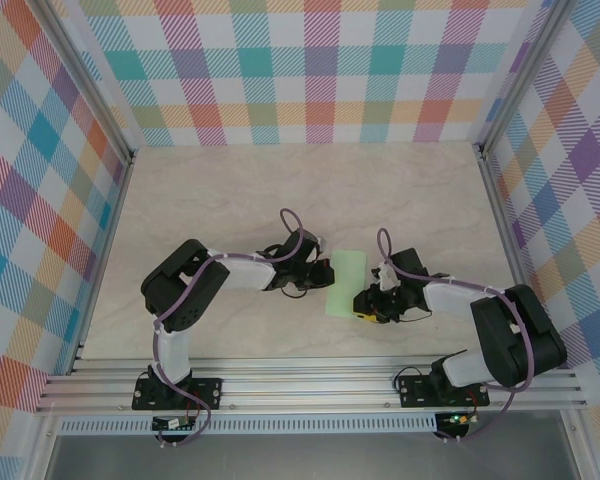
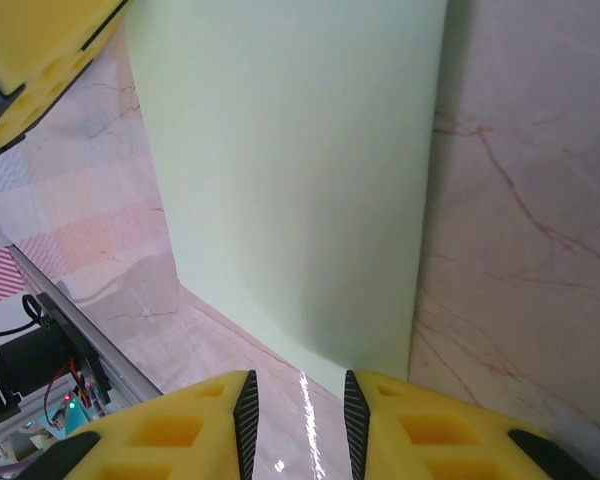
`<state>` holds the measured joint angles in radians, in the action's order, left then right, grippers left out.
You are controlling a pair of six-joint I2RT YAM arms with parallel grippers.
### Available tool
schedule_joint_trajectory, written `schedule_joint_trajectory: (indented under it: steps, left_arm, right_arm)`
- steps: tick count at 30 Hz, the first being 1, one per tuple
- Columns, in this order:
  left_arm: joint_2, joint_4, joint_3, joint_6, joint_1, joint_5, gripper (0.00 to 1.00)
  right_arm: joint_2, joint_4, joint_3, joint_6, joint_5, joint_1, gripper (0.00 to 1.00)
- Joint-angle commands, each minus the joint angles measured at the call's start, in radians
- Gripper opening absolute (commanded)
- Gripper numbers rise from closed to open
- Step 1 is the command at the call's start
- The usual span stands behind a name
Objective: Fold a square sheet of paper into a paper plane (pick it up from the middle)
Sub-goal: Fold the square sheet of paper in half at the center of the table, then pick up the paper from the center of the table.
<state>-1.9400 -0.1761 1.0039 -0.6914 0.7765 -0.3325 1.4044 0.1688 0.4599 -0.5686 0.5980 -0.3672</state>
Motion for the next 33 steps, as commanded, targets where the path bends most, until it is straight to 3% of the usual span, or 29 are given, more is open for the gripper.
schedule_joint_trajectory:
  steps: [1,6,11,17,23,33]
  left_arm:
    - [-0.015,0.141,-0.045,-0.007,0.014,0.022,0.0]
    - [0.025,0.127,-0.052,-0.02,0.013,0.013,0.0]
    - [0.116,0.121,-0.065,-0.035,0.013,0.031,0.05]
    - [0.213,0.153,-0.109,-0.03,0.013,0.101,0.11]
    - [0.287,0.158,-0.171,-0.046,0.012,0.159,0.13]
    - [0.317,0.17,-0.198,-0.048,0.008,0.184,0.13]
  right_arm:
    - [-0.022,0.05,0.008,-0.01,-0.05,-0.009,0.32]
    - [-0.129,0.192,0.086,-0.011,-0.217,-0.009,0.43]
    - [-0.099,0.253,0.172,-0.005,-0.356,-0.007,0.51]
    - [0.054,0.166,0.242,0.016,-0.223,0.001,0.5]
    - [0.133,0.133,0.263,0.042,-0.177,0.001,0.49]
    - [0.166,0.054,0.247,0.033,-0.058,0.001,0.36]
